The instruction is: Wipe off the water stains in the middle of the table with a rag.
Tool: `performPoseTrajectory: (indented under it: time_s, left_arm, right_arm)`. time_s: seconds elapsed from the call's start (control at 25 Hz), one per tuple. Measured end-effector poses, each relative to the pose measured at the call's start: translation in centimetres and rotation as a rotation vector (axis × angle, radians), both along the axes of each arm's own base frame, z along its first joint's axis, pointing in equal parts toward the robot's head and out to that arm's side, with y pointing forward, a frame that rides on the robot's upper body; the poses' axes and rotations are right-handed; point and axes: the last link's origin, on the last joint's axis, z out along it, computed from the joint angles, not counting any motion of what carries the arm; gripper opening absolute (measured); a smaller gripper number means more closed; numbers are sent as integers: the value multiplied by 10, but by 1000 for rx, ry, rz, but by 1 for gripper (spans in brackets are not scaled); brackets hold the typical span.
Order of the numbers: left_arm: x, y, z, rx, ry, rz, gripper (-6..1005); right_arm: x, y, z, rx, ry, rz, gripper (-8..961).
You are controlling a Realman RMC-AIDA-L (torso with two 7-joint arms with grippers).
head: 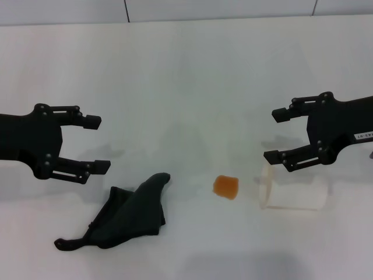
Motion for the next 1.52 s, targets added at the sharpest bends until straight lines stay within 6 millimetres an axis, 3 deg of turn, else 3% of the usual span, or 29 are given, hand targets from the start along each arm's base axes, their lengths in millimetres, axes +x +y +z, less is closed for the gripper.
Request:
performPoseTrajectory:
  time_s: [0.76, 1.2, 1.52]
  left_arm:
    - [0, 0, 1, -3, 4, -10, 879]
    - [1, 1, 1, 1, 8, -12, 879]
    - [1, 2, 2, 4, 8, -13, 879]
  right_arm:
    - [5, -4, -5, -38, -25, -25, 842]
    - [12, -1, -4, -42, -215, -75, 842]
    - [0, 2, 0, -68, -333, -97, 841]
